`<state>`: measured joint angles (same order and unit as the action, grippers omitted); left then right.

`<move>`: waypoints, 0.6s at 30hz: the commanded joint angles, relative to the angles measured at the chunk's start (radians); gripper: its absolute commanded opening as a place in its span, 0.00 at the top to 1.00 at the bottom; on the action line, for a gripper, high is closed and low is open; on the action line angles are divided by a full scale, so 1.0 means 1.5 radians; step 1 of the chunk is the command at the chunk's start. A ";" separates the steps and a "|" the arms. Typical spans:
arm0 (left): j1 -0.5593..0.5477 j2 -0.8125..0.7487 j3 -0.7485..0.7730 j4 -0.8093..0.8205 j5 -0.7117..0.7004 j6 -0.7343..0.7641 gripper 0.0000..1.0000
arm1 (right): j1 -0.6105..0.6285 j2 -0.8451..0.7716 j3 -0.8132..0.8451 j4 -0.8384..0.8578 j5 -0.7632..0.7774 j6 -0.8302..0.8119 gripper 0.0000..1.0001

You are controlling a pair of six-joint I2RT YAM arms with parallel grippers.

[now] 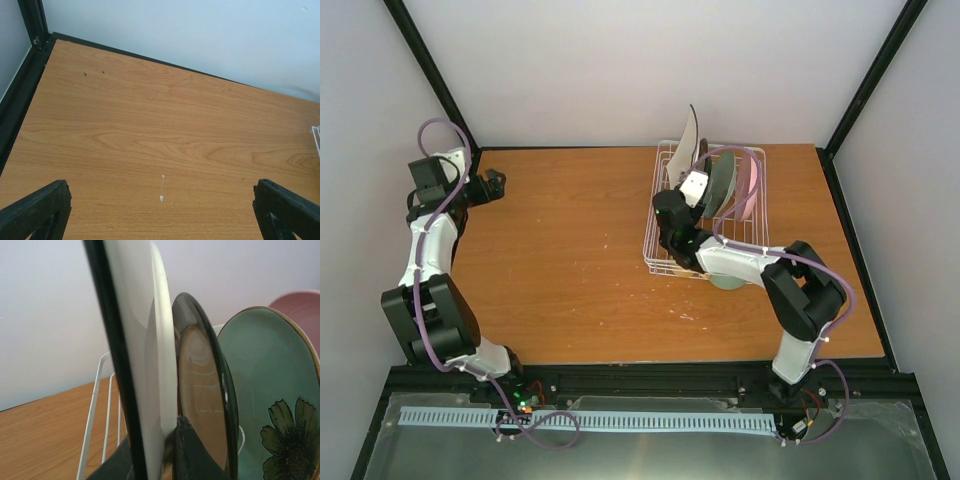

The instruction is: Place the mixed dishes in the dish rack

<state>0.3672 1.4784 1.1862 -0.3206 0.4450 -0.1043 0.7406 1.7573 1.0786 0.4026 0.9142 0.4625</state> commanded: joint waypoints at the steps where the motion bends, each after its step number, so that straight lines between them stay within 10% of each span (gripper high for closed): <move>1: 0.011 0.013 0.010 0.025 0.004 -0.004 0.00 | 0.009 0.006 0.059 0.124 0.020 -0.021 0.97; 18: 0.023 0.023 0.001 0.032 0.005 0.000 0.00 | 0.013 0.110 0.108 0.065 -0.018 -0.003 0.97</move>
<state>0.3893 1.5101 1.1862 -0.3058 0.4454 -0.1040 0.7410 1.9266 1.1667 0.3870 0.9165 0.4149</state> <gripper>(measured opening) 0.997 0.108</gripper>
